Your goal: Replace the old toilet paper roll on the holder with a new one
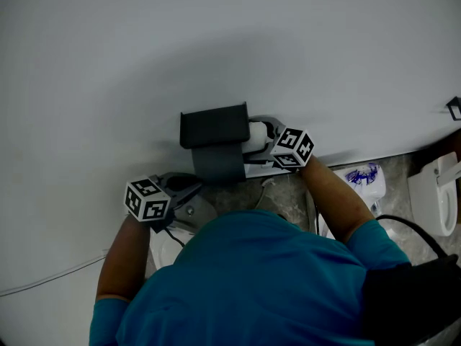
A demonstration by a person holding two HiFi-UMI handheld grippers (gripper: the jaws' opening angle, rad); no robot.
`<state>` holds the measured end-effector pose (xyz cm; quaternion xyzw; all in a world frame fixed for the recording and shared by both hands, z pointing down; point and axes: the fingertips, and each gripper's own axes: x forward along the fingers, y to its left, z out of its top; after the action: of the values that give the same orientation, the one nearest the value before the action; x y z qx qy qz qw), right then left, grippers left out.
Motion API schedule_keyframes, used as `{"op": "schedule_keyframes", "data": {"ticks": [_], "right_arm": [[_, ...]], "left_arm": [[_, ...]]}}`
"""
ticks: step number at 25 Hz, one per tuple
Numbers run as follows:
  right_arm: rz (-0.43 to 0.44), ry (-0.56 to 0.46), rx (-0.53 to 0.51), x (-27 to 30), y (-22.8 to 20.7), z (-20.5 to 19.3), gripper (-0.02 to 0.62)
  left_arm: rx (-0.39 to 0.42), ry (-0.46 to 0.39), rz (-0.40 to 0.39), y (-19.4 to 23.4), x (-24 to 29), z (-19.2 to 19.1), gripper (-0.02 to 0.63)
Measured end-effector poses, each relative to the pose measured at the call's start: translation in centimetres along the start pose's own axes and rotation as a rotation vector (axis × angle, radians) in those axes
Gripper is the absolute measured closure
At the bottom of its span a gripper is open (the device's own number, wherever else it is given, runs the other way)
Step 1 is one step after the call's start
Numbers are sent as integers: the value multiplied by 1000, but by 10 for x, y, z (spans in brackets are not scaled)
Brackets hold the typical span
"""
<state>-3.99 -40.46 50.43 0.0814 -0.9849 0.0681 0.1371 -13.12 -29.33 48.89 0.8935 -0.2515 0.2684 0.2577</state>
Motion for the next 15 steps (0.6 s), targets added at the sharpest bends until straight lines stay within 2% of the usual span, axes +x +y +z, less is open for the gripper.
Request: {"op": "schedule_keyframes", "data": {"ticks": [15], "right_arm": [[-70,2,39,-44,-14,-18,117]], "left_arm": [[-4,-19,-14,6,4,-2,560]]}}
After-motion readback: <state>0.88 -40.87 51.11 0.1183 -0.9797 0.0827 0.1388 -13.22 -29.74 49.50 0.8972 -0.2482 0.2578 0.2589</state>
